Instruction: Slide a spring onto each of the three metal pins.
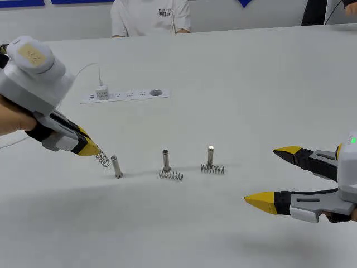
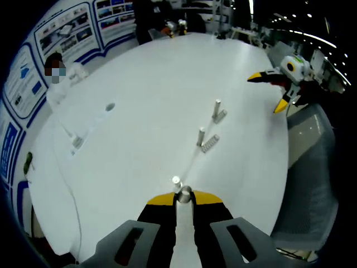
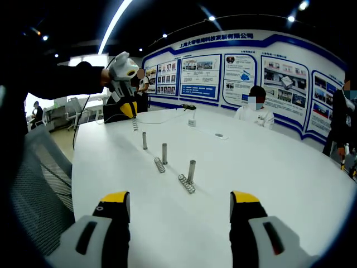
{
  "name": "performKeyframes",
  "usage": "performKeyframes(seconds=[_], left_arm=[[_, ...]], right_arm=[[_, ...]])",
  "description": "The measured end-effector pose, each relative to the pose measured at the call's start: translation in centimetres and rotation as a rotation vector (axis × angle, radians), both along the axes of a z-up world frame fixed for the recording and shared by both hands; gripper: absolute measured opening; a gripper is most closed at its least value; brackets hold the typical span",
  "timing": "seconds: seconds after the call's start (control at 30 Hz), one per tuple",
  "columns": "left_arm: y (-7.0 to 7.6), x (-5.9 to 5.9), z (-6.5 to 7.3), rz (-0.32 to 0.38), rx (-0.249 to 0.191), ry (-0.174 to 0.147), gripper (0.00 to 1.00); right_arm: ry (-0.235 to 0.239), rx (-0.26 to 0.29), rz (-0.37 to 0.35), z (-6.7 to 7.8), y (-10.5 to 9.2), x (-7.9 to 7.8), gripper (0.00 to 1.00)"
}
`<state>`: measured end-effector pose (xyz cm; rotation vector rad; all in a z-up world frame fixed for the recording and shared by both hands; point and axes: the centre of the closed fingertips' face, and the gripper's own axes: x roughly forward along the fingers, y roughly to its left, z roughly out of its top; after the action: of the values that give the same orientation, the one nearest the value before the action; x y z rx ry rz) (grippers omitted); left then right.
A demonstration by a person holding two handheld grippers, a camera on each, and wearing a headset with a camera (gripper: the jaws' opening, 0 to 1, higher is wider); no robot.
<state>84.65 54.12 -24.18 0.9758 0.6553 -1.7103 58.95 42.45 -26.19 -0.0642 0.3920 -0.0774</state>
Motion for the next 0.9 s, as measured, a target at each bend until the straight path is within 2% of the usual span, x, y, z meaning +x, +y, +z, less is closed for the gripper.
performKeyframes(seconds=[0.17,0.4,0.67,0.9], left_arm=[[-0.7,0.3,0.5,-0.007,0.006,-0.012,0.1],[-1.6,0.8,0.5,-0.017,0.033,-0.025,0.1],[-2.0,0.5,-0.2,-0.042,0.075,-0.035,0.1],[-2.3,0.5,-0.5,-0.051,0.095,-0.034,0.1]], right_arm=[[0.0,0.0,-0.003,0.0,-0.1,0.0,0.74],[-0.001,0.0,-0.008,0.0,-0.2,-0.1,0.74],[-0.004,0.0,-0.016,0.0,-0.4,-0.2,0.74],[-0.002,0.002,-0.02,-0.1,-0.5,-0.2,0.74]])
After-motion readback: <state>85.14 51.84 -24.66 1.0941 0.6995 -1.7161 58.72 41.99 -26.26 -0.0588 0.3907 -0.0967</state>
